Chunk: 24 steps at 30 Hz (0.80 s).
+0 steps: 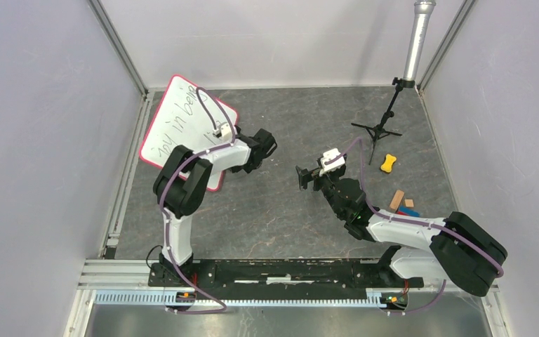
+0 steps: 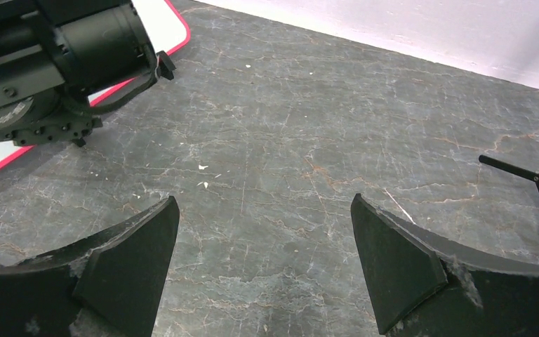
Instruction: Erase the whiteboard
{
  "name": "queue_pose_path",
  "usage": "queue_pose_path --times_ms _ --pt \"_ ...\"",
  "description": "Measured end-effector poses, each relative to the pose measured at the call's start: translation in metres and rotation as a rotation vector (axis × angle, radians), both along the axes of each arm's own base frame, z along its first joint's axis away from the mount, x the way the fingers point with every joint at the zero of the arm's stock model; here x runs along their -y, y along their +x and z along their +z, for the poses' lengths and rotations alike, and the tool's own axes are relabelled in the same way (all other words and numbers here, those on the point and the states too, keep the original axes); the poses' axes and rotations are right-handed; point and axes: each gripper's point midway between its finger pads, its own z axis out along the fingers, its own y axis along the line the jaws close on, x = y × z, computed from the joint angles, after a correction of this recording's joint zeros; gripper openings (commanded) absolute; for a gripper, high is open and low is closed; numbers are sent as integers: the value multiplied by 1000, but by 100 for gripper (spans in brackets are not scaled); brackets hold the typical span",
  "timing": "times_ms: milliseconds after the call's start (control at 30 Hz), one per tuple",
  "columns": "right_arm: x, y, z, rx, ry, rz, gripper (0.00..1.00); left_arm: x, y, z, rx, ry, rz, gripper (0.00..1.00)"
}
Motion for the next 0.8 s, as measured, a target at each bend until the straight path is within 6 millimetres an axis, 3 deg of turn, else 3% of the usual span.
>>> queue_pose_path --times_ms 300,800 --pt "1 0 -2 -3 -16 0 98 22 -32 -3 -29 51 -215 2" --pt "9 2 4 15 -20 -42 98 63 -89 -2 -131 93 -412 2"
